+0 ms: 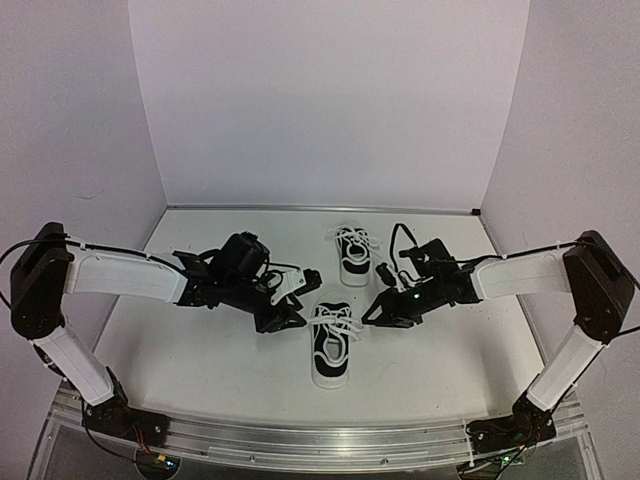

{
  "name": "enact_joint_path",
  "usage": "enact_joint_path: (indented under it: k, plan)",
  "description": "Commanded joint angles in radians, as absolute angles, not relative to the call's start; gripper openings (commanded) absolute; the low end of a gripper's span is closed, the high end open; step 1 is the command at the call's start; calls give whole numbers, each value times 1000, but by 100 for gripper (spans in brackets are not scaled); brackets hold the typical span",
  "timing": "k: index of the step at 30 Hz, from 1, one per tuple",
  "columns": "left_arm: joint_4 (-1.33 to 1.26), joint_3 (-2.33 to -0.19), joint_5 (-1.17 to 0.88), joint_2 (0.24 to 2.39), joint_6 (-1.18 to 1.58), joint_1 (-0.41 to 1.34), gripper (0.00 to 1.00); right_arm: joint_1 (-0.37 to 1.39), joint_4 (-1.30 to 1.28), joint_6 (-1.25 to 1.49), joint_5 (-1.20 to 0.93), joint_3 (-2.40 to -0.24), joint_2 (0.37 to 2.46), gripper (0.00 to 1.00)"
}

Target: Tie the shoes

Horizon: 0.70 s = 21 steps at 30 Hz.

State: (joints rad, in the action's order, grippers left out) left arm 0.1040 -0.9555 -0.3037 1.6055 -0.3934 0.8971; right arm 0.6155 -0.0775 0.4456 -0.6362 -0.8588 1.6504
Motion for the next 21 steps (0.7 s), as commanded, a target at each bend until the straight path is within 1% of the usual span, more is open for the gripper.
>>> enact_joint_path:
  k: [1,8,16,21]
  plan:
    - [84,-1017,-352,1646,-450,923,35,609,-58,422,-631,-922,1726,41]
    - [134,-1034,-345,1692,-473,931,31,609,-40,414,-668,-954,1796,39]
    - [93,-964,-330,1690,-442,931,30,609,-26,407,-704,-957,1812,39]
    - [89,-982,-343,1730,-434,931,30,609,-20,403,-725,-959,1818,38]
